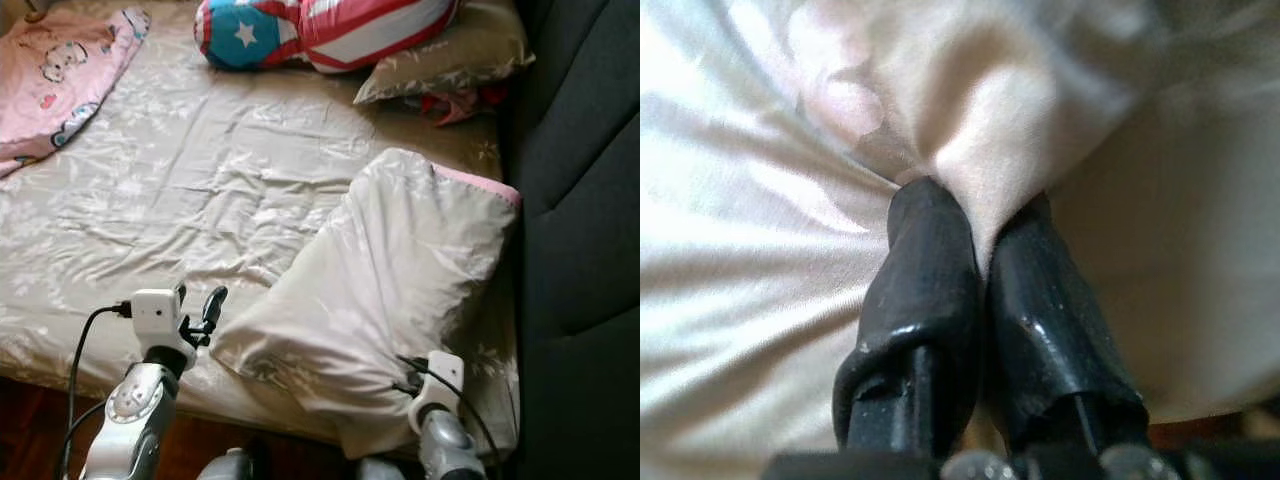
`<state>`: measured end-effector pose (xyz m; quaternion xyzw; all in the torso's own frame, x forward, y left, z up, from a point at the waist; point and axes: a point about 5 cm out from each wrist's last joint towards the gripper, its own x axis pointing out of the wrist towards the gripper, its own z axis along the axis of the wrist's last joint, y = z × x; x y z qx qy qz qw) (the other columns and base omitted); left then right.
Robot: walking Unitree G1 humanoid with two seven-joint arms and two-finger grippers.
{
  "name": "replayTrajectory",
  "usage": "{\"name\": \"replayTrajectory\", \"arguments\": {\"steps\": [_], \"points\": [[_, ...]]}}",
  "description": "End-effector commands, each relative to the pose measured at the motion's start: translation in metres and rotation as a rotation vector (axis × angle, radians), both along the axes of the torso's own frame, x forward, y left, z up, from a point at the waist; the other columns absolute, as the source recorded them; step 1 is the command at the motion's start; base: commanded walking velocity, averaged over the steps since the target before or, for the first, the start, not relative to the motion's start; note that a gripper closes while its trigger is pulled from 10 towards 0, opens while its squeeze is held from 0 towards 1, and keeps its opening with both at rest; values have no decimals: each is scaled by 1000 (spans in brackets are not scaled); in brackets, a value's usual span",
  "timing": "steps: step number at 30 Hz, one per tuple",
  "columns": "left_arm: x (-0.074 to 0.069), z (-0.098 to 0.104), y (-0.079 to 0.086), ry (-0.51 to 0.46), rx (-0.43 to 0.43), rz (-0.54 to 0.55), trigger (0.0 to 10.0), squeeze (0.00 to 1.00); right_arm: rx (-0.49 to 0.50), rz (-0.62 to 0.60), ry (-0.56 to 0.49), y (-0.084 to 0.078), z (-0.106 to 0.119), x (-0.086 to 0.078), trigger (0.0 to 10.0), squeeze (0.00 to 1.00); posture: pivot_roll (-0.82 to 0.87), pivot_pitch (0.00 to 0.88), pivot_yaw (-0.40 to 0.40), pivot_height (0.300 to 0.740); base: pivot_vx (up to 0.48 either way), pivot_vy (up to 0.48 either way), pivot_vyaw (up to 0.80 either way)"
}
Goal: Clean up the room
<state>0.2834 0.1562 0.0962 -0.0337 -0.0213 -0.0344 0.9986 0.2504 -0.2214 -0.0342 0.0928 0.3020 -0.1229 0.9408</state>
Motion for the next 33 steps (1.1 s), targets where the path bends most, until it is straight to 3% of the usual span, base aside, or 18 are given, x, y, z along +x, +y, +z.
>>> {"name": "replayTrajectory", "arguments": {"steps": [1,9,14,15,16,21,22,27,28,33], "points": [[-1,-8,5,14,10,26,10000,0,-149,-189,-46,-52,13,-10,0,0,-95,142,-11,740,0,0,0],[3,-10,5,7,7,31,10000,0,-438,-357,-48,-113,36,-31,0,0,-126,129,-20,740,0,0,0],[5,-12,5,1,4,29,10000,0,-456,-365,-33,-123,39,-38,0,0,-138,140,-23,740,0,0,0],[5,-13,5,2,4,28,10000,0,-454,-344,-32,-120,37,-36,2706,0,-136,142,-23,740,0,0,0],[5,-14,5,2,4,28,10000,0,-456,-327,-32,-117,37,-35,10000,0,-137,143,-22,740,0,0,0],[4,-17,6,13,6,32,10000,0,-430,-207,-97,-88,34,-19,10000,0,-127,152,-17,740,0,0,0],[3,-19,6,16,6,32,10000,0,-414,-178,-117,-81,34,-15,10000,1000,-125,154,-15,740,0,0,0],[3,-24,7,37,1,28,10000,0,-375,-66,-168,-62,35,-4,10000,1000,-122,157,-11,740,0,0,0],[2,-28,7,50,0,26,10000,0,-359,-9,-186,-53,34,0,10000,0,-123,157,-10,740,0,0,0],[-1,-42,10,116,-48,54,10000,0,-302,36,-223,-40,32,2,10000,0,-121,155,-4,740,0,0,0]]}}
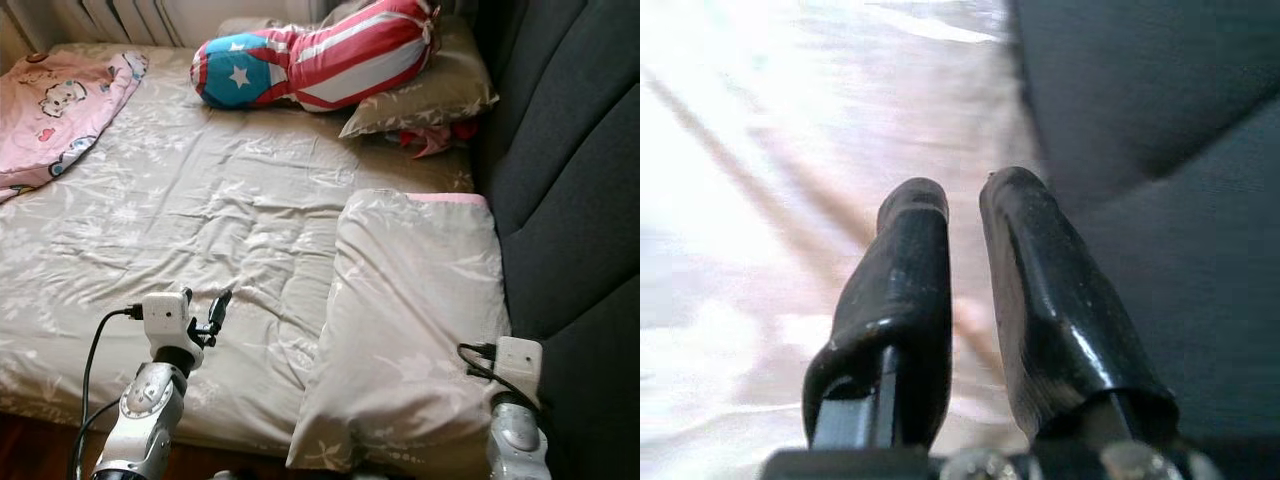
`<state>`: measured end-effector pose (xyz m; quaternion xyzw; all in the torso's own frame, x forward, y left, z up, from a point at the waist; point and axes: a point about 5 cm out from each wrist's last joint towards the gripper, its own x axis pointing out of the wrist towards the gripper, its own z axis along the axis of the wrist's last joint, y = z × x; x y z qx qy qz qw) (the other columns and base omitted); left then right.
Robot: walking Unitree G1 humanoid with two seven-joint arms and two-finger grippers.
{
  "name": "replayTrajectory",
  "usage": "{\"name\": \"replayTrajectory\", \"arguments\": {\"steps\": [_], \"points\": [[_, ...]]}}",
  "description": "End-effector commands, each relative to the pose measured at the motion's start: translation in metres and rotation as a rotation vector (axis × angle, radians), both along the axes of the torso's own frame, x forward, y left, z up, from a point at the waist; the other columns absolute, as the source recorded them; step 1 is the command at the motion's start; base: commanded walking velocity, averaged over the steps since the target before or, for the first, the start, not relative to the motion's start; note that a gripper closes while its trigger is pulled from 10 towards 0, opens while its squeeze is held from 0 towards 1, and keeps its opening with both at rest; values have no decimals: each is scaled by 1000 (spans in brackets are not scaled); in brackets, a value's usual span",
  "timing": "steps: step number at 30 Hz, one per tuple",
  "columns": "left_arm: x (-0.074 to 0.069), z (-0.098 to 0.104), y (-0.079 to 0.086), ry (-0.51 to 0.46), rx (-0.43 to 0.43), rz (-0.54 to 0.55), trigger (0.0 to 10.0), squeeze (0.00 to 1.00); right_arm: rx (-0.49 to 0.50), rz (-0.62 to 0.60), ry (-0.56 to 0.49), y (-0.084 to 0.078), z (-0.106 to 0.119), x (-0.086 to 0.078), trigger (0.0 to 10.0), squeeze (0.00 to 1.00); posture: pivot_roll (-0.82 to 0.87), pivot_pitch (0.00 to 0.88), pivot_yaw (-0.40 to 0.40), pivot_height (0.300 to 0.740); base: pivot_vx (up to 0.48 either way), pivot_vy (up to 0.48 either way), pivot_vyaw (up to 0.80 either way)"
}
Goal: Clean up the room
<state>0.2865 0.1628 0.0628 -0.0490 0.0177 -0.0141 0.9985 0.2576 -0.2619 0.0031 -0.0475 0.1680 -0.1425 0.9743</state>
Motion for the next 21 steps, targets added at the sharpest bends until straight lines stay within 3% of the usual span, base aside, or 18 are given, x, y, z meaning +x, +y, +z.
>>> {"name": "replayTrajectory", "arguments": {"steps": [1,3,4,6,7,11,21], "points": [[-5,-12,4,53,-29,22,10000,0,25,15,8,4,-5,-5,10000,0,-121,155,-4,740,0,0,0],[-8,-27,8,121,-35,31,10000,0,61,85,7,19,-9,-3,10000,0,-126,146,0,740,0,0,0],[-14,-43,13,193,-35,45,10000,0,98,162,19,37,-14,-3,10000,0,-136,134,3,740,0,0,0],[-19,-52,17,236,-39,57,10000,0,118,201,26,46,-17,-3,10000,0,-138,127,4,740,0,0,0],[-25,-65,20,312,-34,69,10000,0,137,198,50,52,-22,-6,10000,0,-144,112,7,740,0,0,0],[-39,-87,25,437,12,67,10000,0,210,175,153,61,-38,-16,10000,0,-124,73,13,740,0,0,0],[-55,-111,29,602,78,53,10000,0,275,115,331,68,-60,-34,10000,0,-101,37,20,740,0,0,0]]}}
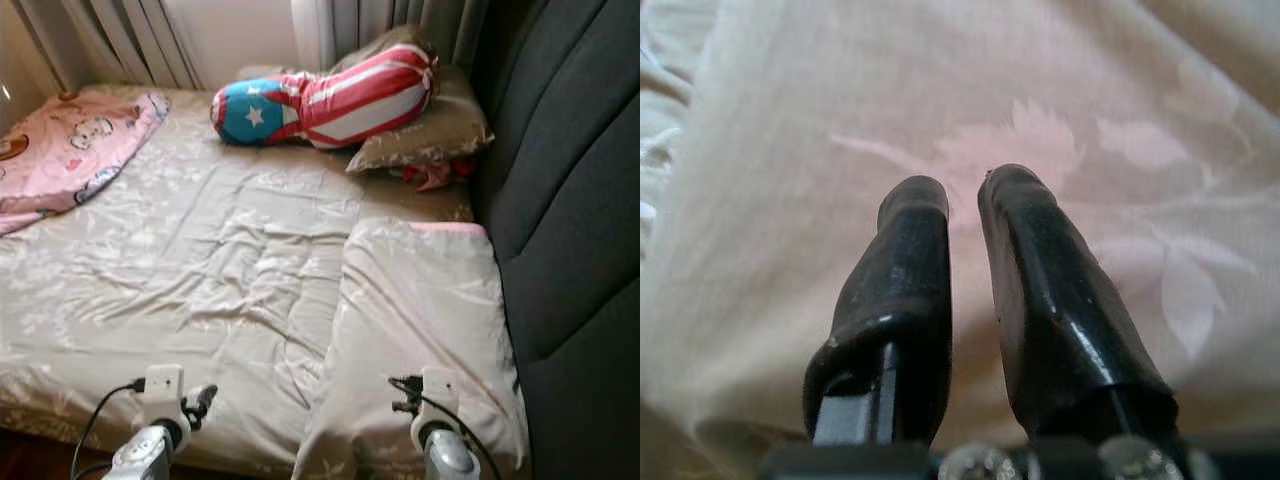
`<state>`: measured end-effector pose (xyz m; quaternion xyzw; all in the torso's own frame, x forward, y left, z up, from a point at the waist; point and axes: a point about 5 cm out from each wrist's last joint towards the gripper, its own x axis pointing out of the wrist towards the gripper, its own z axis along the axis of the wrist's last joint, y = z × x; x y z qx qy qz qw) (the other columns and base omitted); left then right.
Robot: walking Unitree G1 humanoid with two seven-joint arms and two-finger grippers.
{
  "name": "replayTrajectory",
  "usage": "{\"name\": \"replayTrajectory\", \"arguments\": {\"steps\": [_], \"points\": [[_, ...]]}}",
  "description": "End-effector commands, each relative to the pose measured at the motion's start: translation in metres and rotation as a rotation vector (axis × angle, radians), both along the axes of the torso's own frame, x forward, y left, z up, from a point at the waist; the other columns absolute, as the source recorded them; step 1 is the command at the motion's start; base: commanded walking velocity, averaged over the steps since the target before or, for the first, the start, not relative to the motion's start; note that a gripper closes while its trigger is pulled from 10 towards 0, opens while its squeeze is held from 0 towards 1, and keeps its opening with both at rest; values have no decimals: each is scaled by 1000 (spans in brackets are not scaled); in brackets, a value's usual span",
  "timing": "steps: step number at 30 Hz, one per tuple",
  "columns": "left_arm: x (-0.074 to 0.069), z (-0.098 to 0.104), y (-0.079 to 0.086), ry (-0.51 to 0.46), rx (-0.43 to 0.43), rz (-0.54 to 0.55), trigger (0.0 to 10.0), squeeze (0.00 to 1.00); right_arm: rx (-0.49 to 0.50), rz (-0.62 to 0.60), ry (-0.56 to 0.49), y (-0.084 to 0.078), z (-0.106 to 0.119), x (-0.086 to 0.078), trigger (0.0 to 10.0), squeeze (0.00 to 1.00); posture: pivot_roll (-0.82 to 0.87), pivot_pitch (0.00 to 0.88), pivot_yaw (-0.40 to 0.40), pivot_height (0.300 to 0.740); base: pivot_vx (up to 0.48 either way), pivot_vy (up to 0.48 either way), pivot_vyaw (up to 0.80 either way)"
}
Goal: Clean up the room
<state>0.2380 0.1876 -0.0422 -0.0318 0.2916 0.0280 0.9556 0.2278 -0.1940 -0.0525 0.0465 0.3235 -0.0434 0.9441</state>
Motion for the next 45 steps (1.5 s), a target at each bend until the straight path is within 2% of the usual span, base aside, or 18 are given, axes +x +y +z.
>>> {"name": "replayTrajectory", "arguments": {"steps": [1,2,5,8,11,12,14,23,25,31,33,39,40,41,42,45], "points": [[-7,-6,4,44,34,-12,10000,0,10,-21,37,1,-4,-4,10000,0,-101,37,20,740,0,0,0],[-14,-12,3,87,44,-11,10000,0,14,-10,45,3,-5,-5,10000,0,-102,42,28,740,0,0,0],[-21,-18,1,120,50,-17,10000,0,25,-12,51,6,-7,-7,10000,0,-109,43,31,740,0,0,0],[-29,-24,-3,154,47,-21,10000,0,5,6,107,9,-15,-19,10000,0,-107,48,34,740,0,0,0],[-36,-28,-5,184,50,-18,10000,0,-3,2,157,5,-23,-33,10000,0,-102,51,27,740,0,0,0],[-37,-29,-5,188,50,-14,10000,0,6,-22,171,0,-25,-39,10000,976,-102,54,26,740,0,0,0],[-38,-30,-5,190,53,-12,10000,0,-3,-30,187,-7,-27,-44,10000,1000,-102,56,26,740,0,0,0],[-45,-33,1,212,73,-14,10000,0,-42,-49,266,-34,-34,-73,10000,1000,-125,40,36,740,0,0,0],[-45,-33,1,214,70,-11,10000,0,-44,-49,271,-35,-35,-75,10000,1000,-126,40,35,740,0,0,0],[-47,-34,-4,222,56,-43,10000,0,-42,-32,296,-24,-40,-80,10000,1000,-119,29,26,740,0,0,0],[-48,-35,-5,222,53,-52,10000,0,-39,-13,309,-10,-42,-79,10000,1000,-115,26,24,740,0,0,0],[-54,-37,-1,234,45,-25,10000,0,-36,6,311,-1,-42,-75,10000,1000,-117,26,30,740,0,0,0],[-55,-38,0,240,43,-16,10000,0,-35,8,310,0,-42,-75,10000,506,-118,26,31,740,0,0,0],[-56,-38,0,241,43,-12,10000,0,-35,10,309,1,-42,-74,10000,506,-118,35,32,740,0,0,0],[-56,-38,0,242,44,-5,10000,0,-34,11,308,1,-42,-74,10000,0,-115,41,31,740,0,0,0],[-55,-38,1,240,44,1,10000,0,-31,10,307,1,-42,-73,10000,0,-110,56,28,740,0,0,0]]}}
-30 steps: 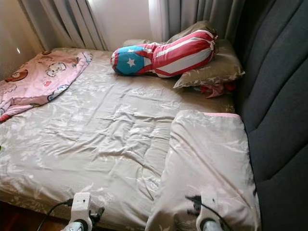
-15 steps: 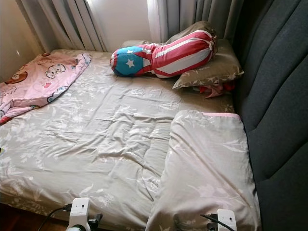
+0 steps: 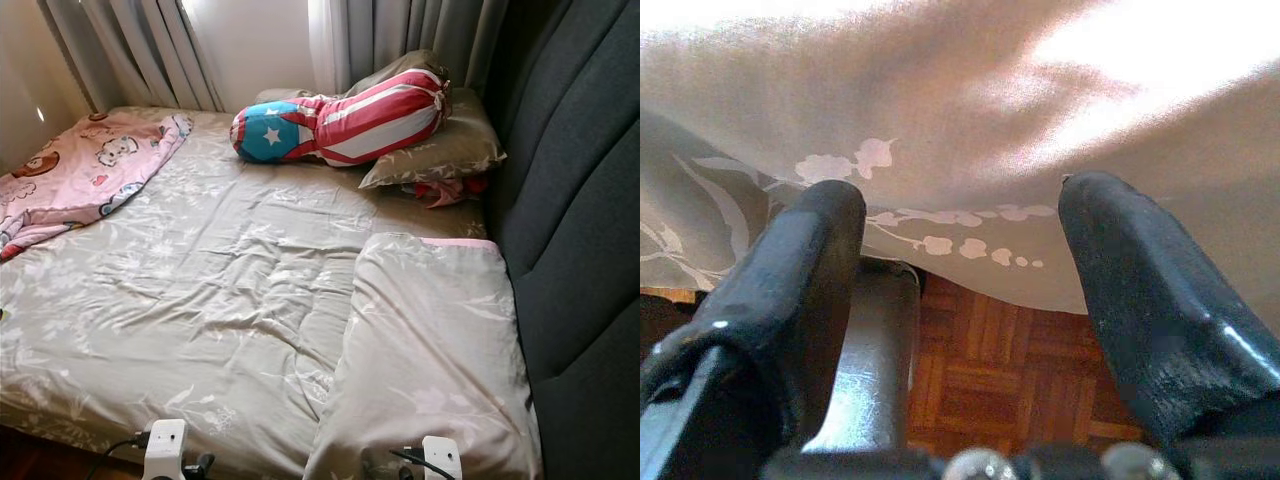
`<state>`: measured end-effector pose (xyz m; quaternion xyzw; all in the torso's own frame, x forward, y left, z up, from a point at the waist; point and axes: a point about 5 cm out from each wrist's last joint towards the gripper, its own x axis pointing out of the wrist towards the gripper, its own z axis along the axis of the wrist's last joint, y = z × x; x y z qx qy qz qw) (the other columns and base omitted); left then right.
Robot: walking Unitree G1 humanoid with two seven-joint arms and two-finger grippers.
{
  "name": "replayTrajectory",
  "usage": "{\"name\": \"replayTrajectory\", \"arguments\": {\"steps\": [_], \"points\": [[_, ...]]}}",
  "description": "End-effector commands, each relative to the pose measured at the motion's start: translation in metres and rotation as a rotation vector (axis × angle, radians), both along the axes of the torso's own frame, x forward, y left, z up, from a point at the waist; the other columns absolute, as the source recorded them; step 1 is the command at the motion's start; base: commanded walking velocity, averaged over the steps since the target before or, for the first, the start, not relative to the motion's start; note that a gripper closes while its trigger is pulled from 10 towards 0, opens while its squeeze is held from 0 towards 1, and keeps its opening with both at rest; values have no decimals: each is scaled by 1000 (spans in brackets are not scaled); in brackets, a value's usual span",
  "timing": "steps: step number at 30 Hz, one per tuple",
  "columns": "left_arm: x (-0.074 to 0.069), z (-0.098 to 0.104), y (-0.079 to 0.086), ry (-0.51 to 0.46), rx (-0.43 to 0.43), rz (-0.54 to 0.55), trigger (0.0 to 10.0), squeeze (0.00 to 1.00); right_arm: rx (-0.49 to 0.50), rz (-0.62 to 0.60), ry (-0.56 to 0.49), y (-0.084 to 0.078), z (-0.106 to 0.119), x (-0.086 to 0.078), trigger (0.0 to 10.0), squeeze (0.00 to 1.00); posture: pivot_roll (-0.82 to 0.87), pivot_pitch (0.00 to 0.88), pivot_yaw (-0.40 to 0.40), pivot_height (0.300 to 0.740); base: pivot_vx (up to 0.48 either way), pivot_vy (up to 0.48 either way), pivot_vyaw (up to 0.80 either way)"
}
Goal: Clean up the room
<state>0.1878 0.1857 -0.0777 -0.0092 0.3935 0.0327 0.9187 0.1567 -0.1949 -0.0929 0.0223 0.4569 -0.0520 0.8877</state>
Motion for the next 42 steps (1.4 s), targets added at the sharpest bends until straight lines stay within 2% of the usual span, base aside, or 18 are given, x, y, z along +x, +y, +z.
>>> {"name": "replayTrajectory", "arguments": {"steps": [1,7,30,42], "points": [[-4,-2,2,18,5,15,10000,0,2,-1,15,0,-1,-2,10000,0,-108,71,26,740,0,0,0],[-2,-1,3,17,5,29,10000,0,-1,-6,13,-6,0,0,10000,0,-109,89,30,740,0,0,0],[-15,-7,12,65,7,66,10000,0,11,8,18,-3,0,-1,10000,0,-112,126,31,740,0,404,0],[-16,-8,11,71,4,66,10000,0,15,12,27,-3,-1,-3,10000,0,-114,138,34,740,0,404,0]]}}
